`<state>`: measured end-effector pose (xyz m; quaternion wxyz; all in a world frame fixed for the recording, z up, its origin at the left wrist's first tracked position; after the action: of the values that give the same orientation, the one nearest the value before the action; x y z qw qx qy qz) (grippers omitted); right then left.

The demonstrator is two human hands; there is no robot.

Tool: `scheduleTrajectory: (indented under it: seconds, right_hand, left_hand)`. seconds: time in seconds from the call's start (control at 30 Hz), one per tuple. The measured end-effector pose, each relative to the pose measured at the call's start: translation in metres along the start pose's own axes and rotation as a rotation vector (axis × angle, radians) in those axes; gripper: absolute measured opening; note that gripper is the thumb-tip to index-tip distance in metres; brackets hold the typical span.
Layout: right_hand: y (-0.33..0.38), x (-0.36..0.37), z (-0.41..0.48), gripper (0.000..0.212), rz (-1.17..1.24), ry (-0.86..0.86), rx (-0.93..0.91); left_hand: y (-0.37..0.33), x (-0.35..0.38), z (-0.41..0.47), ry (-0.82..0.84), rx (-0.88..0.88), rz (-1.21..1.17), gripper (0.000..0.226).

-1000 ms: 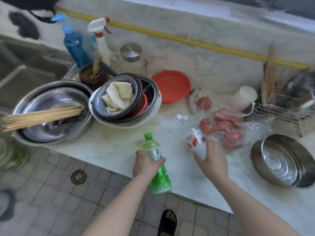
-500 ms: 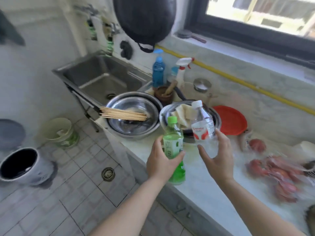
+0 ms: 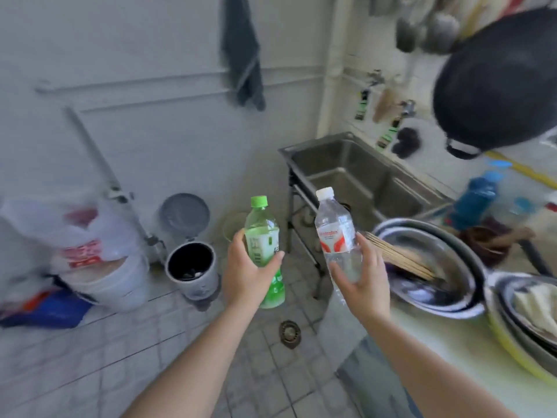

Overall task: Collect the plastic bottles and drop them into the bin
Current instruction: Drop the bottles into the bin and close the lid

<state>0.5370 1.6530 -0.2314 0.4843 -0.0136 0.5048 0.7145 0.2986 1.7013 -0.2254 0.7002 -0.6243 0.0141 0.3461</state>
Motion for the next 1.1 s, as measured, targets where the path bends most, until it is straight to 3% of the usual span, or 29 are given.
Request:
scheduleTrajectory:
  seconds: [0.27, 0.5, 0.8, 1.1]
  right_hand:
    - [0.091, 0.165, 0.0, 0.072, 0.152, 0.243, -0.092]
    - [0.126, 0.293, 0.023, 0.071, 0.211, 0.419, -0.122]
    - [0.128, 0.467, 0.077, 0.072, 0.179, 0.61, -0.082]
    - [0.111, 0.554, 0.092, 0.072, 0.077, 0.733, -0.013]
  left_hand:
    - [0.101, -0.104, 0.108, -0.279, -0.184, 0.13, 0.067]
    - [0.162, -0.124, 0.189, -0.365, -0.254, 0.246, 0.072]
    - [0.233, -0.079, 0.323, -0.279, -0.426, 0.329, 0.074]
    - [0.293, -0.043, 0.385, -0.126, -0.568, 0.43, 0.081]
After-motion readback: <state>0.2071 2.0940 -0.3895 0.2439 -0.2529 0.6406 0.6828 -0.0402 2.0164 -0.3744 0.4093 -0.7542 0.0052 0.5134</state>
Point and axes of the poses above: each hand's wrist, its own z-axis towards the middle knuckle, its own x-axis out of the palm, y = z × x, the point moved 6 cm from there along z, towards the middle knuckle, and after that the axes turned 12 degrees about -y, right-handed, at the moved point
